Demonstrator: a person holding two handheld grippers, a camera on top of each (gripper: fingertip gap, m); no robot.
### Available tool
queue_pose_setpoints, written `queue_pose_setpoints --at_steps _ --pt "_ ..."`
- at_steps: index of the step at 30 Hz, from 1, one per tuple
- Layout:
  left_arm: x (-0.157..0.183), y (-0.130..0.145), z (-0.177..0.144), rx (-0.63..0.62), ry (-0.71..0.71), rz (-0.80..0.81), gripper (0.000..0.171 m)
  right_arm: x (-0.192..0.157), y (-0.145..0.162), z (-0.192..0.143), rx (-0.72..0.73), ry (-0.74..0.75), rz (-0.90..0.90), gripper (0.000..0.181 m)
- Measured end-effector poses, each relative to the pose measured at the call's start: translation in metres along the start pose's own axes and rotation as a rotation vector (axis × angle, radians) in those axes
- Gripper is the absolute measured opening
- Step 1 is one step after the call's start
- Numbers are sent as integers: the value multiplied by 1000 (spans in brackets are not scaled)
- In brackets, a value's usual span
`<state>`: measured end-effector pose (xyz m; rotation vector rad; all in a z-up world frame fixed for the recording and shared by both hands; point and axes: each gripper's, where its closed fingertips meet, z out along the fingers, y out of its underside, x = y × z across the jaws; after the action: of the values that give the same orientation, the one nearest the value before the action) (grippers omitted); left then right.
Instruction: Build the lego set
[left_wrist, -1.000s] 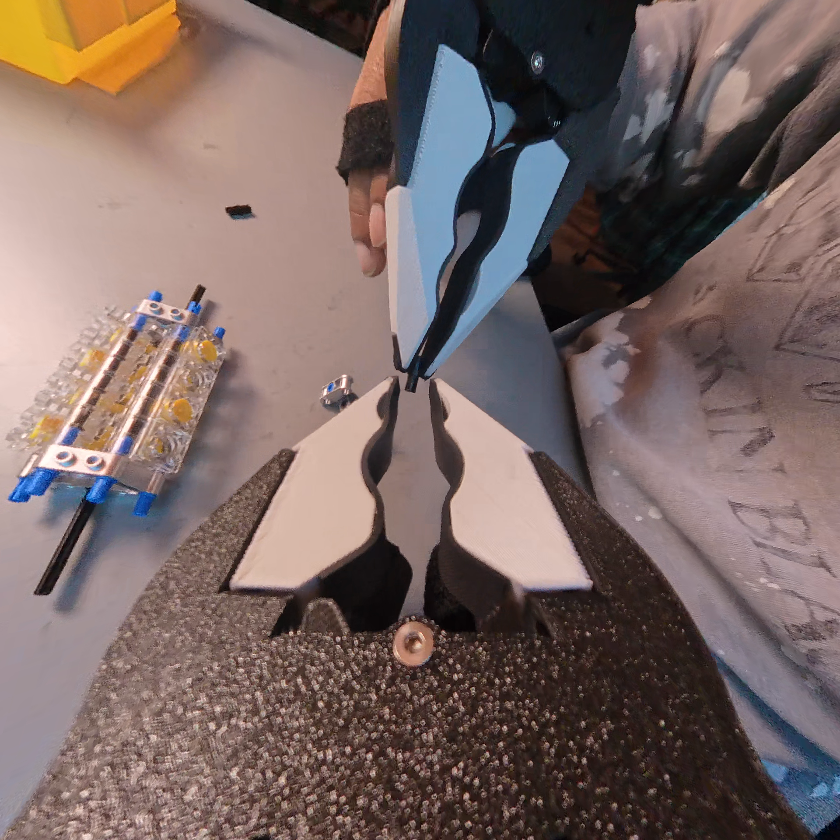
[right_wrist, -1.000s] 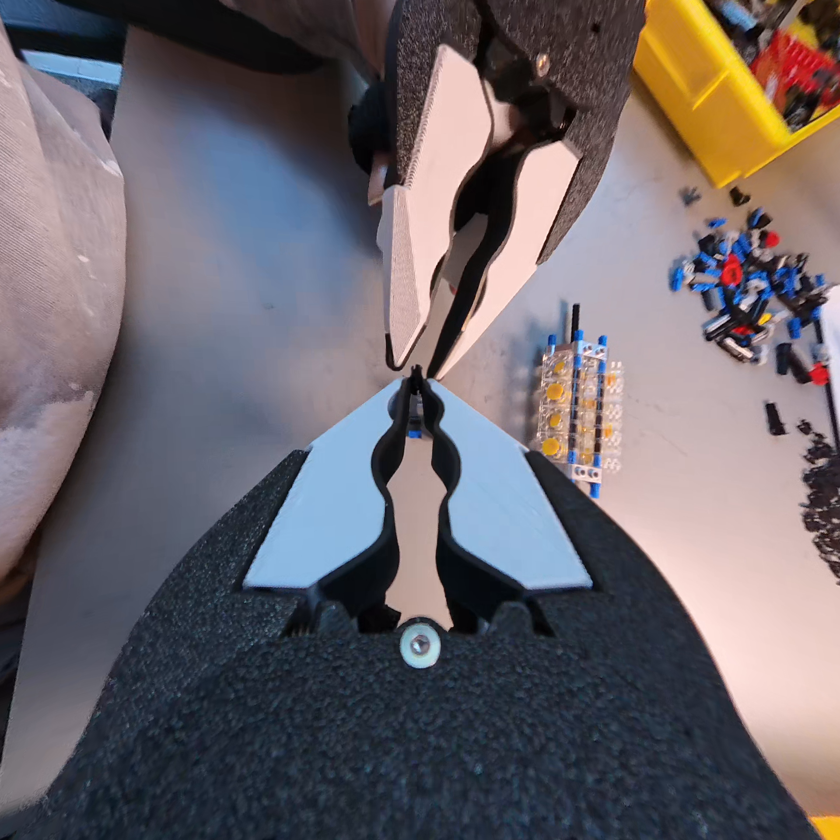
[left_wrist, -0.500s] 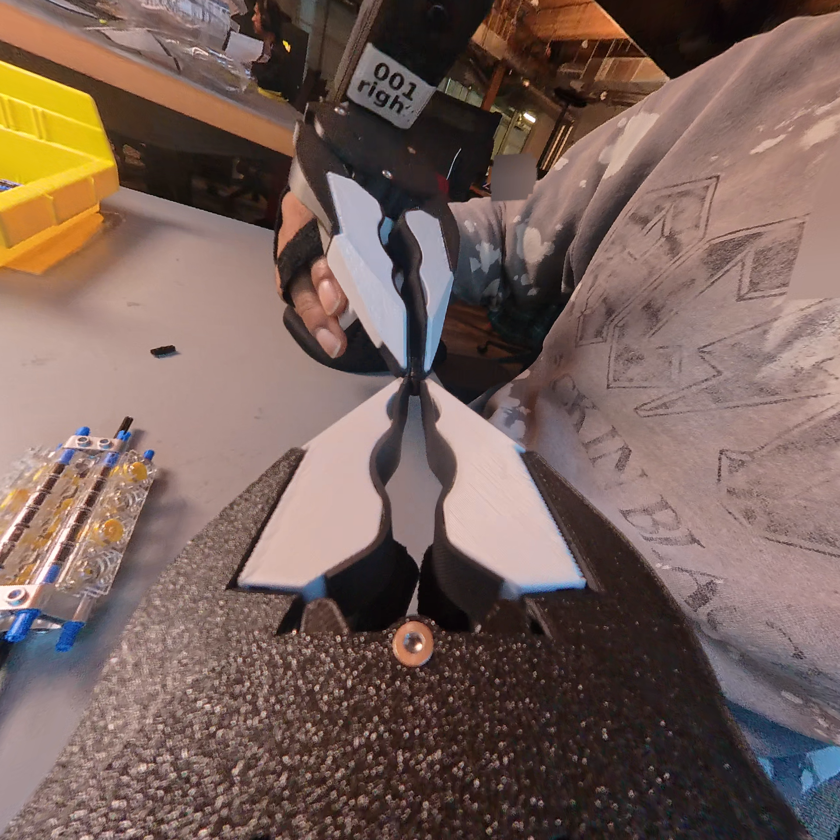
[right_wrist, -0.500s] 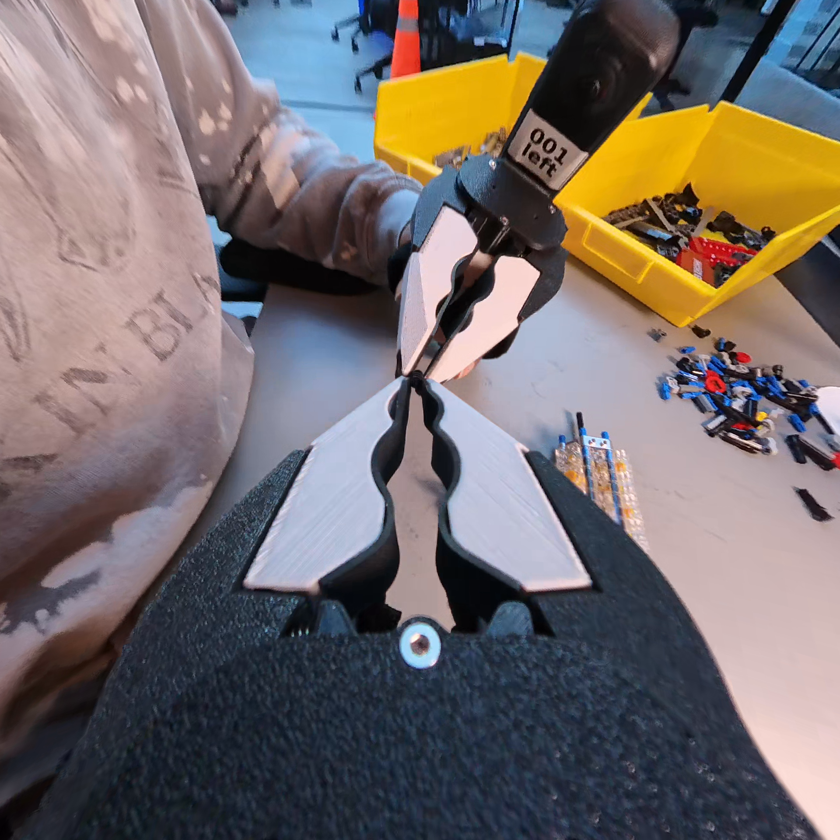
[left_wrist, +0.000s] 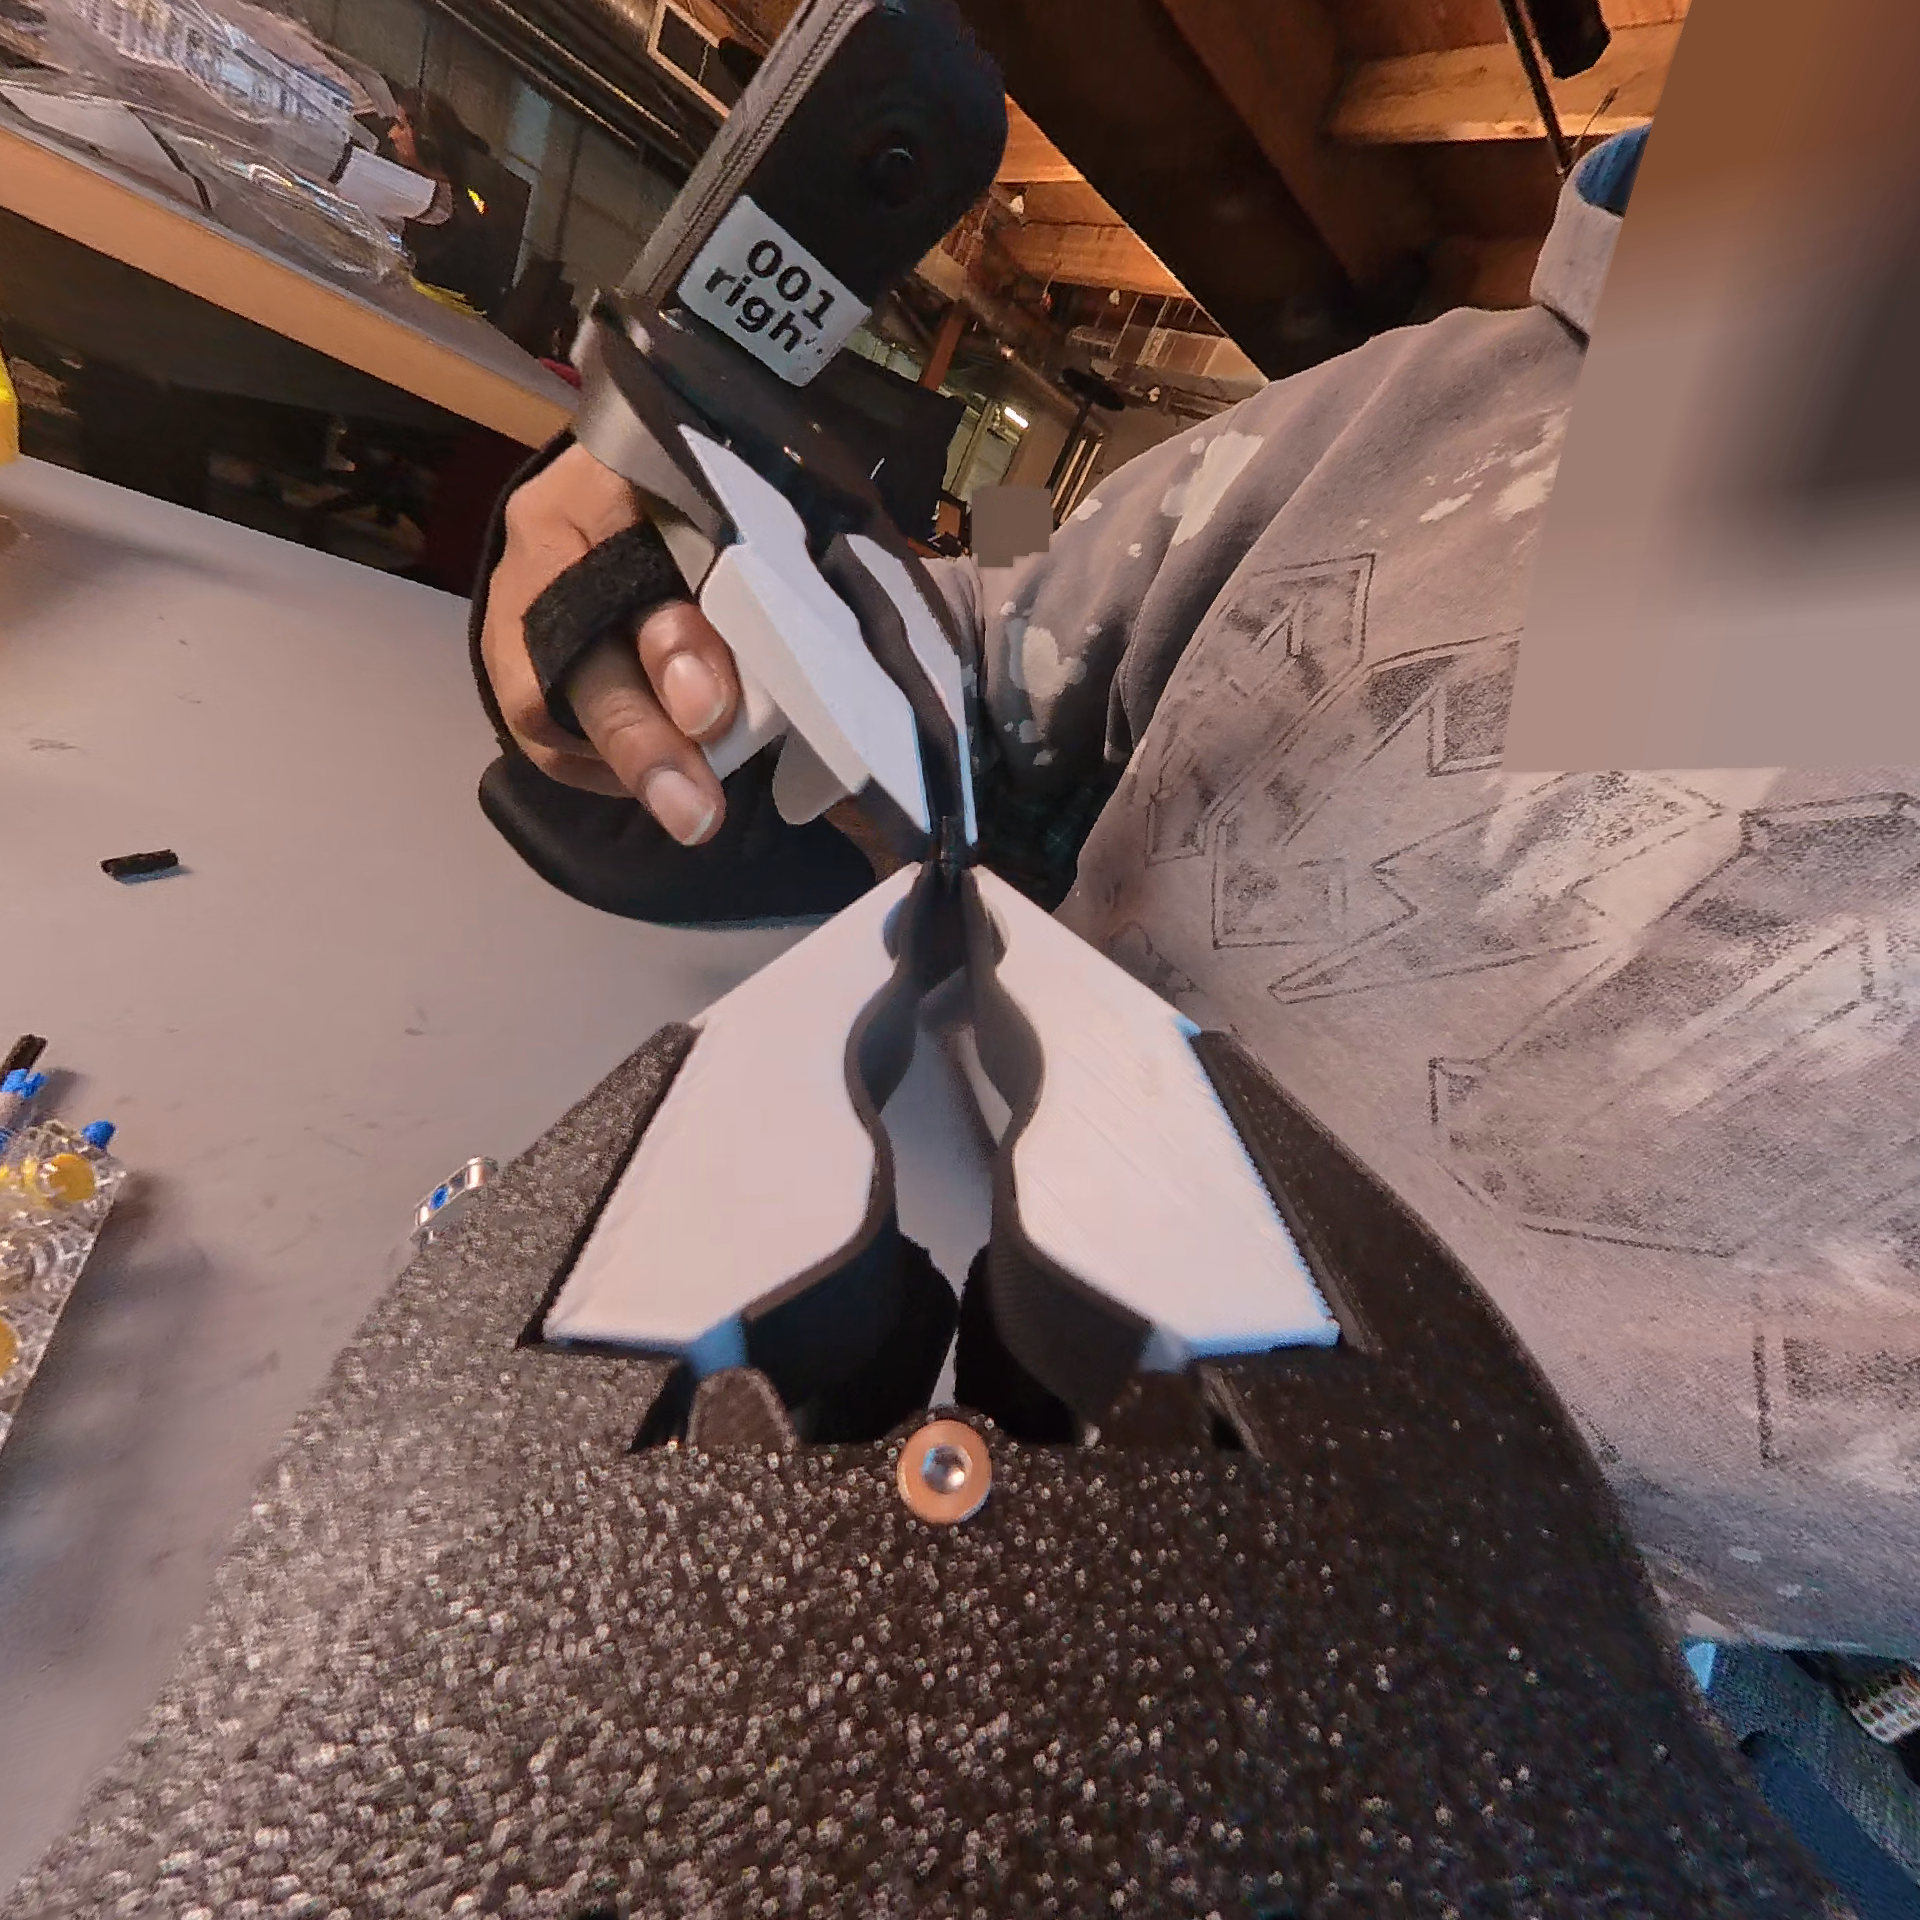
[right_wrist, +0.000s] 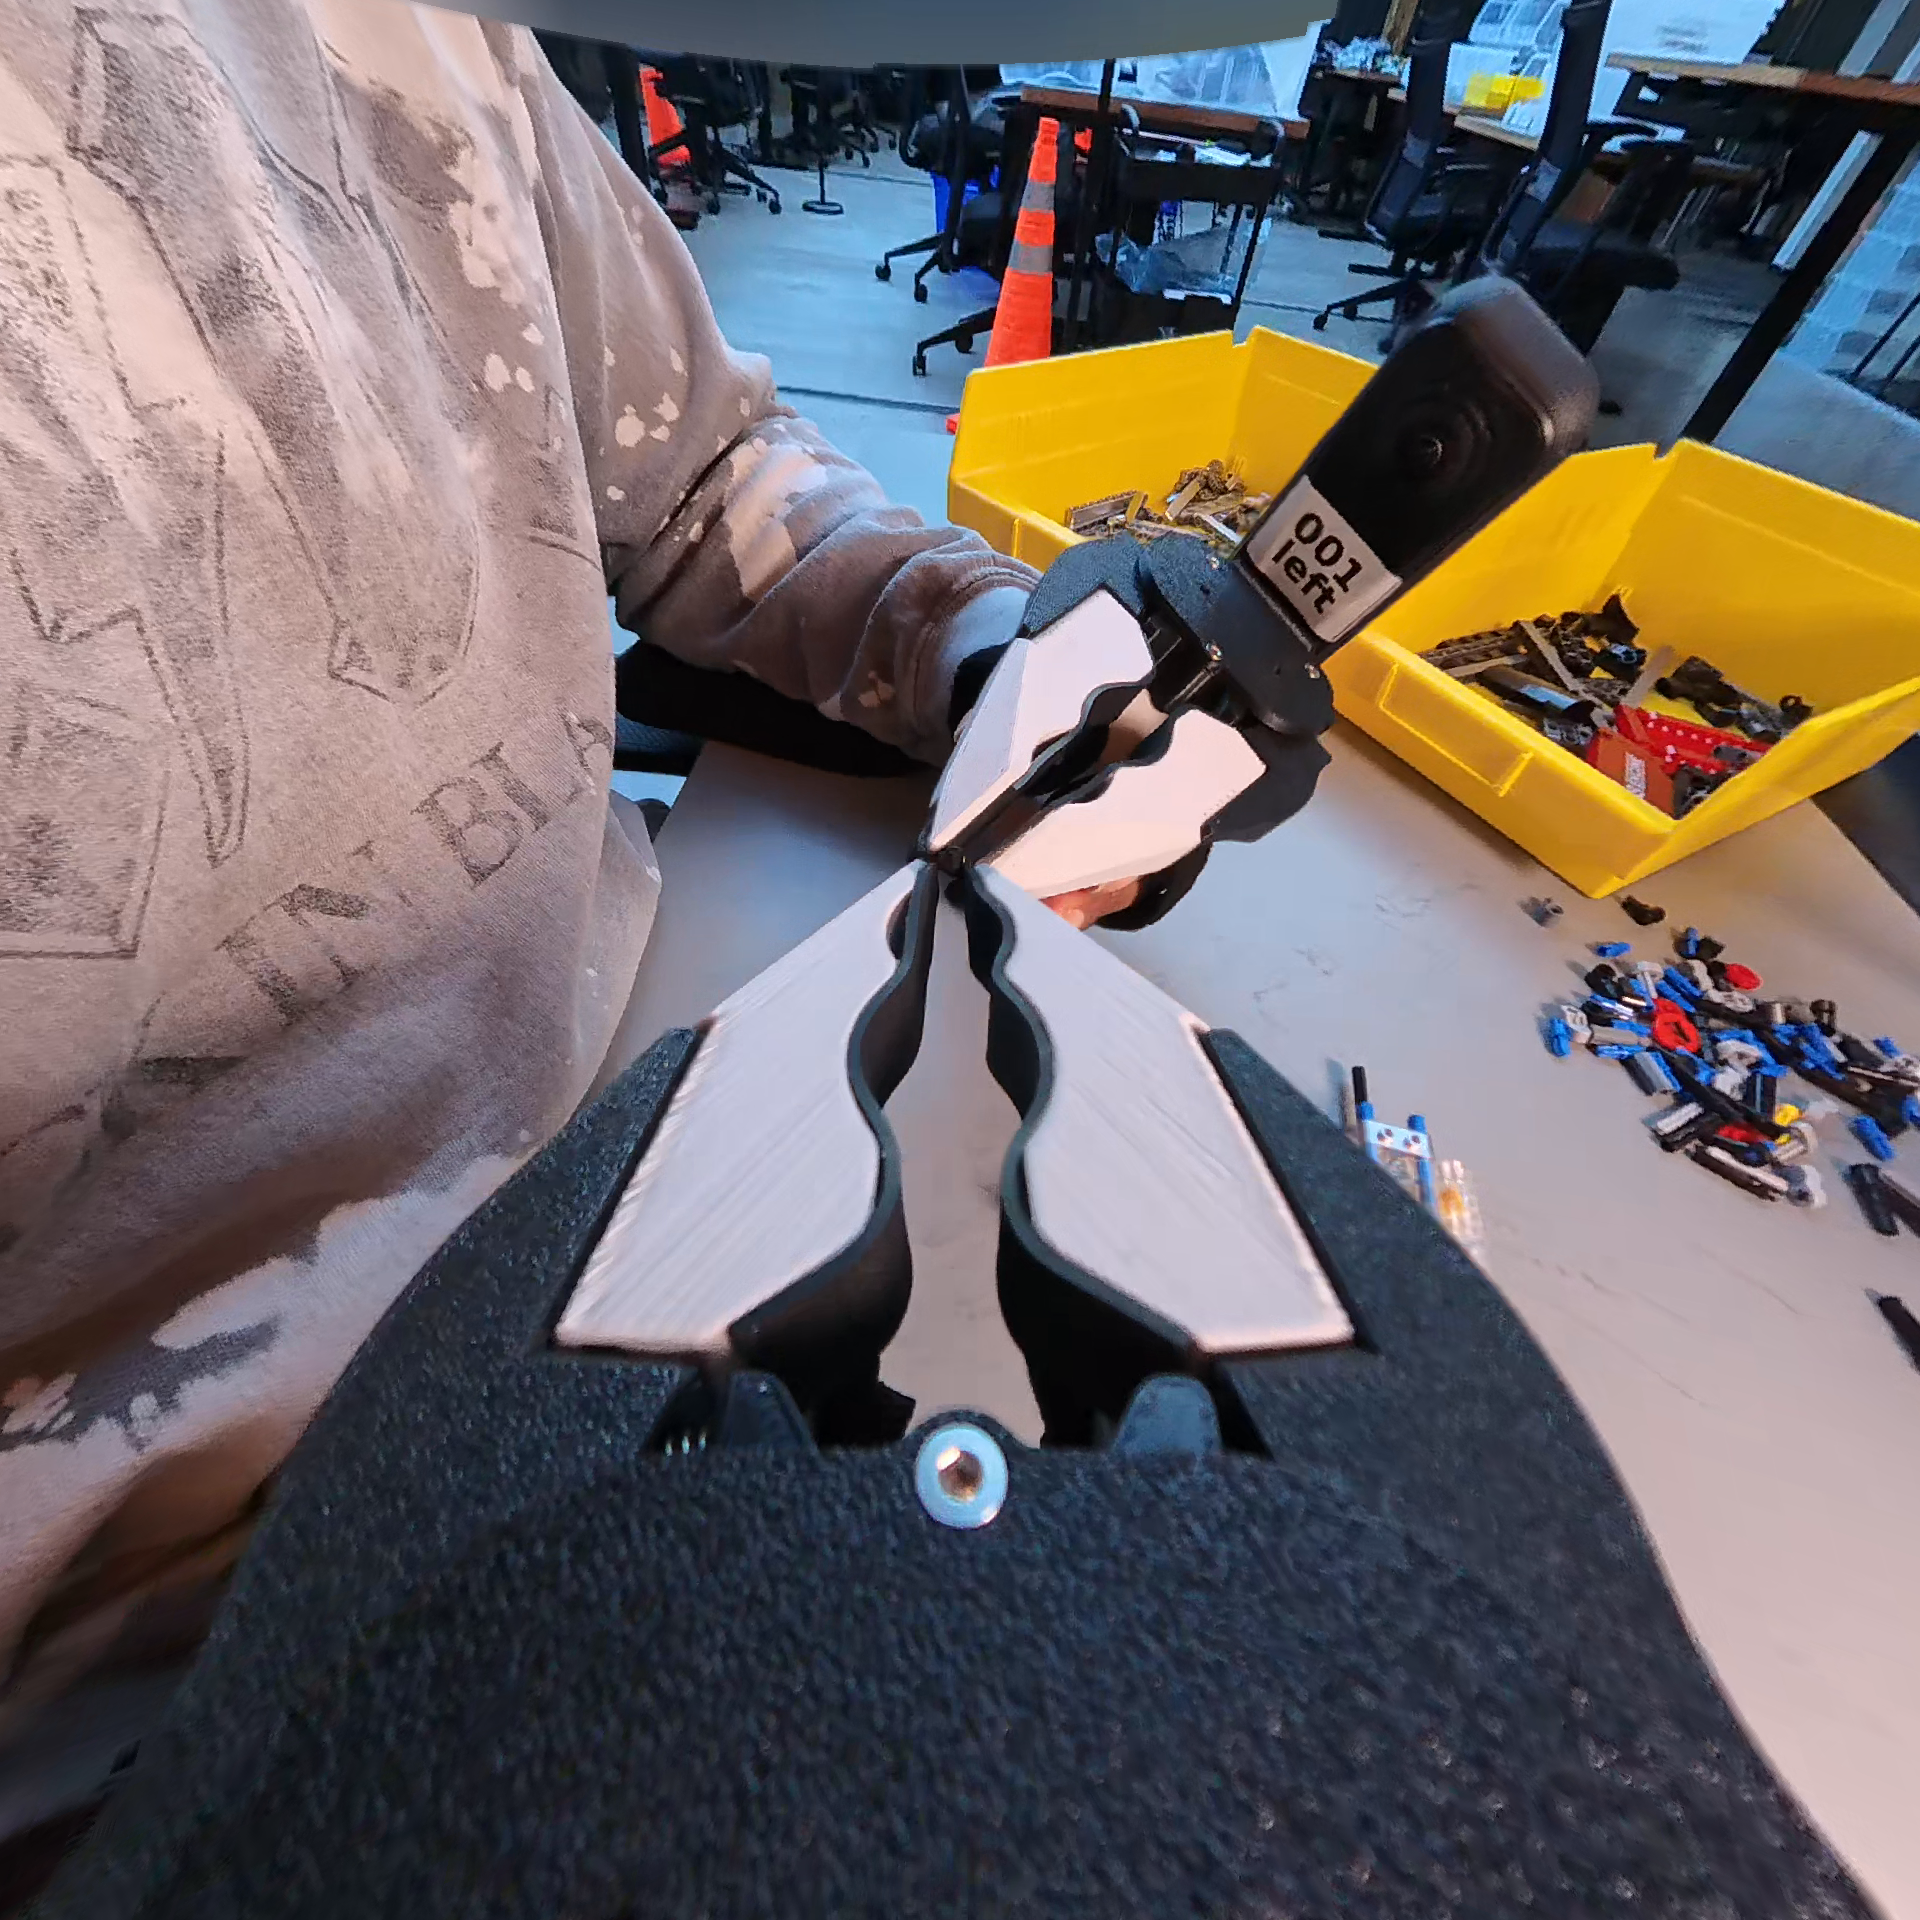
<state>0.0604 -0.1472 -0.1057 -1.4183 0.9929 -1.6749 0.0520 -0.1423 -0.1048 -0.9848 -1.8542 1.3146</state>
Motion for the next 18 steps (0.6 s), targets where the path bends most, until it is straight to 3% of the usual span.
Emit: queue_pose_setpoints --at_steps 11,16,18 --pt "9 0 2 -7 50 -15 2 -6 -7 5 -90 -33 -123 3" --pt "11 2 3 -16 77 -51 2 -9 -7 6 -106 -56 -90 2" --pt "2 4 0 -36 23 -46 3 -4 -1 6 -125 -34 -68 2"
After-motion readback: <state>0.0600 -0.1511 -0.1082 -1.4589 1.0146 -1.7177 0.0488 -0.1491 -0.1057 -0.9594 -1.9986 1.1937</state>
